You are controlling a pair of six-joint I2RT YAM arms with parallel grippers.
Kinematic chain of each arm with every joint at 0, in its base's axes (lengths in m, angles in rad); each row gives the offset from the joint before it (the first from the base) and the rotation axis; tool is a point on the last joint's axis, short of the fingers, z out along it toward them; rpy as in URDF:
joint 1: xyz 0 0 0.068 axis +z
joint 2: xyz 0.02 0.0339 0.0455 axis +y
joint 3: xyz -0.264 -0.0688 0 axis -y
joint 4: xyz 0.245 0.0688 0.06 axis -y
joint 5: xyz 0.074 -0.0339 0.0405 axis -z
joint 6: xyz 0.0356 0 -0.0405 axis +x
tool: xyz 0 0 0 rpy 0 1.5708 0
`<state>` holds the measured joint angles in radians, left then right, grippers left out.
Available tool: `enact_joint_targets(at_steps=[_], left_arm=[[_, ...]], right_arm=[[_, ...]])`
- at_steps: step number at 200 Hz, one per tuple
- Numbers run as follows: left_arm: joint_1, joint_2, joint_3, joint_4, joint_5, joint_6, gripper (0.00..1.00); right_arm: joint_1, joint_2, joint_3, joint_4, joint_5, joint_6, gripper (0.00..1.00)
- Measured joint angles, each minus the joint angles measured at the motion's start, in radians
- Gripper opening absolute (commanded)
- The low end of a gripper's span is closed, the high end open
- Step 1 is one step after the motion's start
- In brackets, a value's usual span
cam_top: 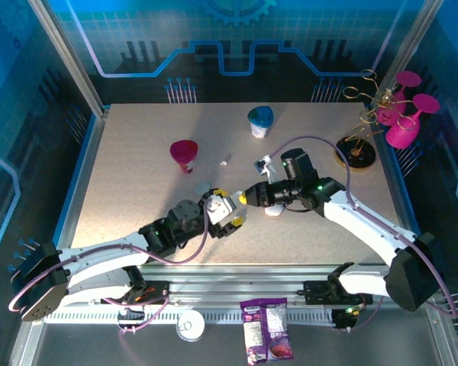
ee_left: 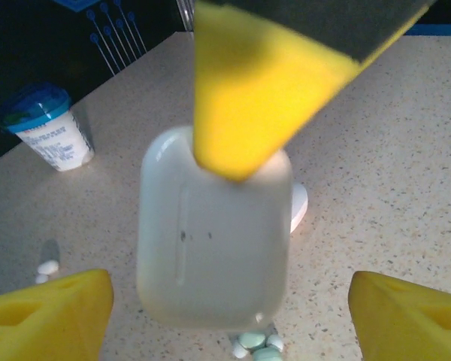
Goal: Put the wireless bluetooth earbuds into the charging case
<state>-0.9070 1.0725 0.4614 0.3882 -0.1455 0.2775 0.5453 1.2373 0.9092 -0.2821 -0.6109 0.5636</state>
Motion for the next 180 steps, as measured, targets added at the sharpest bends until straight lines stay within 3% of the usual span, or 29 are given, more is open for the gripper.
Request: enact_joint_targets(at_steps=[27, 60, 86, 140, 180], left_arm=[[0.034, -0.032, -0.005, 0.051, 0.076, -0.12, 0.99], [0.103, -0.079, -0.065, 0.265, 0.241, -0.358, 0.99], [0.118, -0.076, -0.117, 0.43, 0.34, -0.516, 0.99], [0.119, 0.027, -0.121, 0.743, 0.451, -0.687, 0.84], [0.12, 0.134, -0.086, 0.89, 0.503, -0.749, 0.76]], right_arm=[[-0.048, -0.082, -0.012, 0.04, -0.002, -0.068, 0.11], [-0.103, -0.181, -0.066, 0.163, -0.064, -0.136, 0.11], [-0.132, -0.211, -0.128, 0.343, -0.156, -0.092, 0.11], [-0.143, -0.179, -0.189, 0.817, -0.311, 0.14, 0.11], [-0.139, -0.171, -0.192, 0.953, -0.356, 0.204, 0.11]])
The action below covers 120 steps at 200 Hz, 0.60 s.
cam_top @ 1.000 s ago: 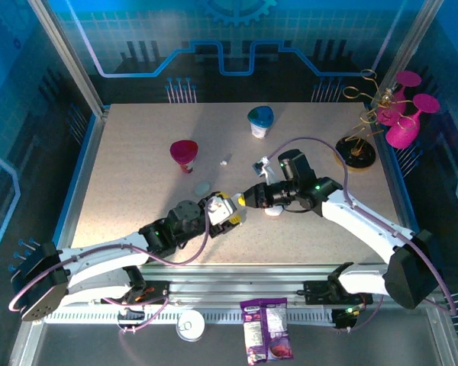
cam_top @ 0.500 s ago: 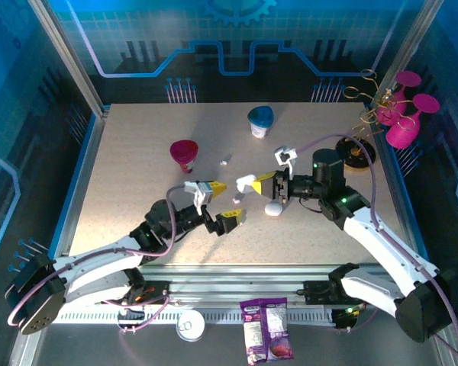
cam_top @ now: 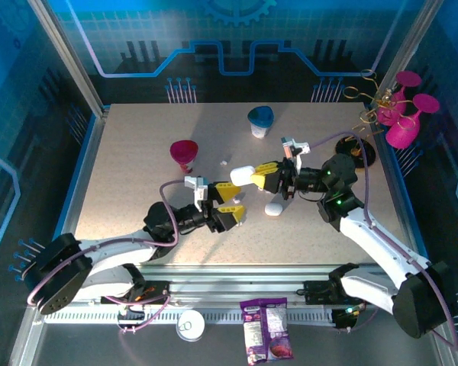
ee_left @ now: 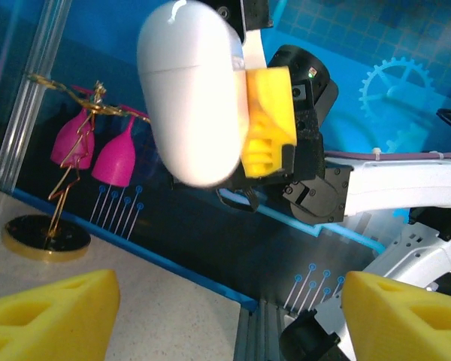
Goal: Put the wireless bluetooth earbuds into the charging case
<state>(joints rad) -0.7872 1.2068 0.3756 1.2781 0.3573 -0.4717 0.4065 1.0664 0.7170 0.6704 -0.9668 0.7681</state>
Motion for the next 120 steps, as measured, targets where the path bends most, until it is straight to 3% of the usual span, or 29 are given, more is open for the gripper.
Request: enact_joint_targets(at_steps=[120], left_arm=[[0.002, 0.002, 0.067, 0.066, 0.006, 0.054, 0.38]], right_arm=[[0.047, 0.0, -0.005, 0.023, -0.018, -0.01, 0.1]])
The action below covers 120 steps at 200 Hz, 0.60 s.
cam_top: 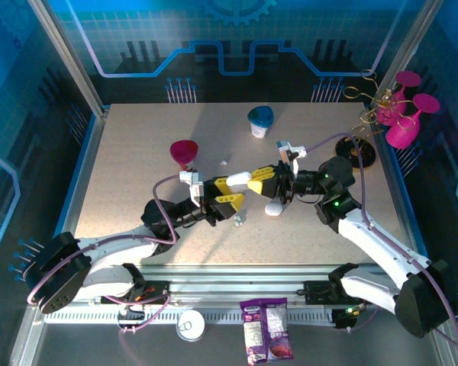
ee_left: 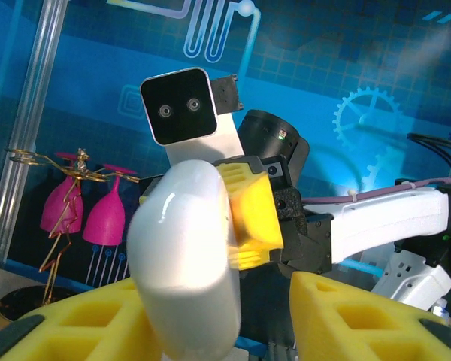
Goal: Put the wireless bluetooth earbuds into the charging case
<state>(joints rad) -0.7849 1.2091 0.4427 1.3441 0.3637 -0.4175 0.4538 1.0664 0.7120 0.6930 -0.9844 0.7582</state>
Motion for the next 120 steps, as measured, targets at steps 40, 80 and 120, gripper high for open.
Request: enact_joint_targets(at_steps=[40, 80, 120], left_arm=[[0.003, 0.0, 0.001, -0.002, -0.003, 0.001, 0.34], [0.004, 0.0, 0.002, -0.007, -0.004, -0.001, 0.35], [0.005, 0.005, 0.006, -0.008, -0.003, -0.006, 0.24]], right_arm=[[0.006, 0.0, 0.0, -0.001, -0.005, -0.023, 0.07], [0.012, 0.0, 0.0, -0.02, -0.013, -0.053, 0.07], [0.014, -0.002, 0.0, -0.048, -0.015, -0.085, 0.07]])
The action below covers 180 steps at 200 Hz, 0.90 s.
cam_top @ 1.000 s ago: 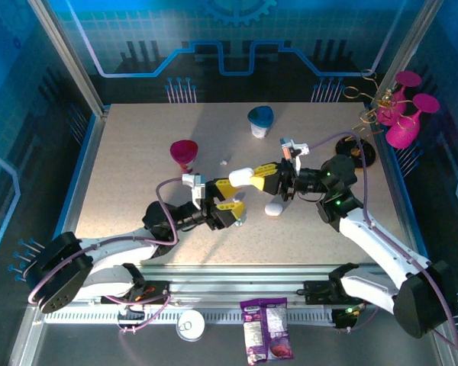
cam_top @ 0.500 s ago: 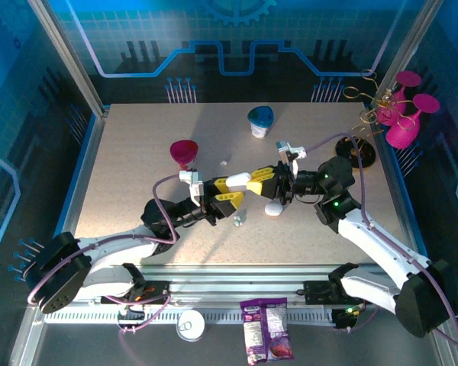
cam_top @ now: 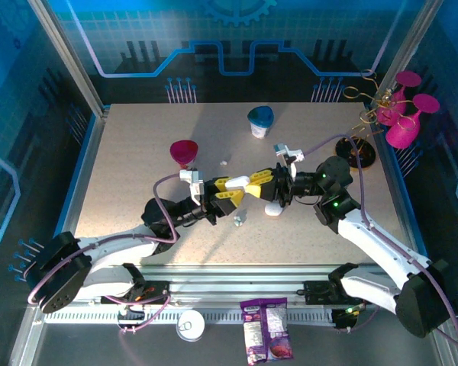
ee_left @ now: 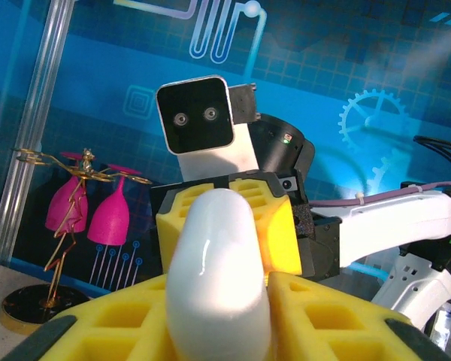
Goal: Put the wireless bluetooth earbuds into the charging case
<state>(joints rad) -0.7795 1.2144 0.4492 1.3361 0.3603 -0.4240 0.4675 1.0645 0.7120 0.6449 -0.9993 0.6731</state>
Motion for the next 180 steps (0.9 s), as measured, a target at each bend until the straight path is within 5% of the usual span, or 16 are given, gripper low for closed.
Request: enact_joint_targets(at_steps=[42, 68, 85, 180], left_arm=[[0.0, 0.006, 0.001, 0.006, 0.001, -0.015, 0.1], [0.0, 0.011, 0.001, 0.006, 0.009, -0.007, 0.09], [0.0, 0.011, 0.001, 0.009, 0.024, 0.031, 0.09], [0.038, -0.156, -0.033, -0.338, 0.1, 0.337, 0.08]], right_arm=[[0.0, -0.003, 0.0, -0.003, 0.004, -0.021, 0.13], [0.003, -0.009, 0.0, -0.034, 0.018, -0.042, 0.57], [0.003, -0.016, 0.0, -0.095, 0.05, -0.07, 0.67], [0.025, -0.109, 0.126, -0.589, 0.222, -0.441, 0.81]])
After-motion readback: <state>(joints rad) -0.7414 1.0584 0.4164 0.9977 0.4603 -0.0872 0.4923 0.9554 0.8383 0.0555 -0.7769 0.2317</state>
